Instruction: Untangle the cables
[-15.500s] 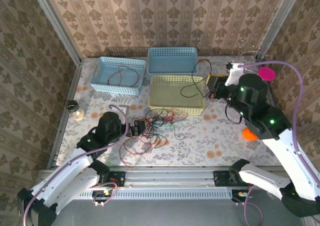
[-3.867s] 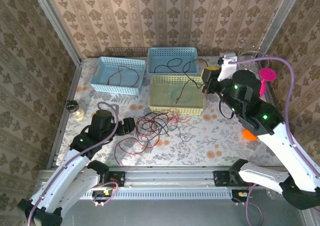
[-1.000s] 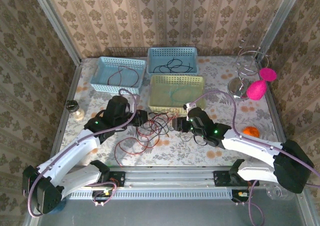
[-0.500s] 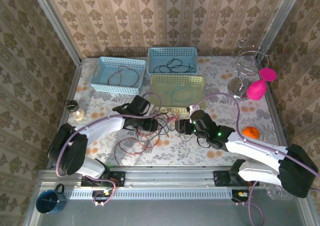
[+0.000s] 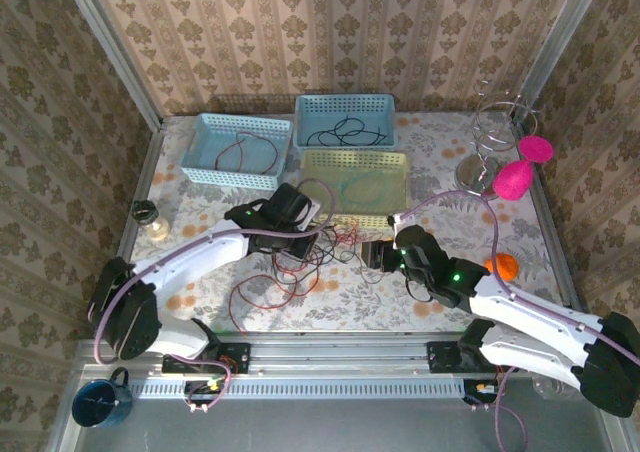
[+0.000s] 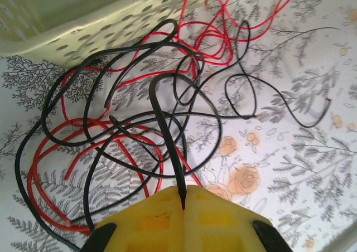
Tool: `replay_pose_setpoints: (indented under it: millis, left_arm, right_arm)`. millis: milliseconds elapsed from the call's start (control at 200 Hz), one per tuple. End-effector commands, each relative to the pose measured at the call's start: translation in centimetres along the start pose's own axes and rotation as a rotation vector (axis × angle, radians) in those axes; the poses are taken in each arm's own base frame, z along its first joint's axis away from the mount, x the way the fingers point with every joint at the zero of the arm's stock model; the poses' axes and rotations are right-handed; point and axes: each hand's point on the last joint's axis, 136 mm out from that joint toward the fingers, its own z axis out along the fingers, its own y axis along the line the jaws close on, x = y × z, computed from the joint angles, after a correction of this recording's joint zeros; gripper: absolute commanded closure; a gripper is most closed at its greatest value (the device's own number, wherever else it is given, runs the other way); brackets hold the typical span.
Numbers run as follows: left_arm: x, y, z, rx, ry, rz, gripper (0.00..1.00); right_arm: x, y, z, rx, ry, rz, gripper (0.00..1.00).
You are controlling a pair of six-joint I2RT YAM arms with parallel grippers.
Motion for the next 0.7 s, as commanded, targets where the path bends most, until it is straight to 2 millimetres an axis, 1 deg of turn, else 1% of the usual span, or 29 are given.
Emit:
replay_pose_setpoints:
  millis: [0,130,245,360,435,505,585,600,695]
  left_arm:
    - [-1.1,-1.0,-3.3,0.013,-0.073,0.028,1.00]
    - [-3.0,-1.6,-6.9,0.031,-0.193,0.031,1.00]
    - [-4.1,-2.0,-9.8,0.040,-0.269,0.041,1.00]
    - [-5.2,-2.4,-12.2,0.051,-0.341,0.047,1.00]
    - [-6.5,-3.1,-14.4,0.068,-0.397,0.063,1.00]
    - [-8.2,-4.1,-17.5,0.095,-0.468,0.091,1.00]
    - [-10.3,-5.4,-21.6,0.133,-0.570,0.128,1.00]
    - [-10.8,-5.7,-22.6,0.140,-0.598,0.136,1.00]
    - [-13.0,-6.5,-27.4,0.143,-0.738,0.181,1.00]
  right_arm:
    - [-0.2,-1.2,-0.6,0.047,-0.021,-0.005,0.34]
    - [-0.4,-1.4,-1.2,0.046,-0.045,0.005,0.34]
    - [-0.8,-1.6,-1.5,0.048,-0.071,0.013,0.34]
    - [-1.3,-1.3,-1.6,0.041,-0.079,0.007,0.34]
    - [-1.5,-1.0,-1.6,0.031,-0.082,0.005,0.34]
    - [-1.7,-0.7,-1.6,0.018,-0.084,0.006,0.34]
    - [-1.8,-0.3,-1.4,0.003,-0.086,0.007,0.34]
    - [-1.9,-0.3,-1.4,0.002,-0.089,0.008,0.34]
    - [-2.1,0.0,-1.3,-0.003,-0.090,0.012,0.34]
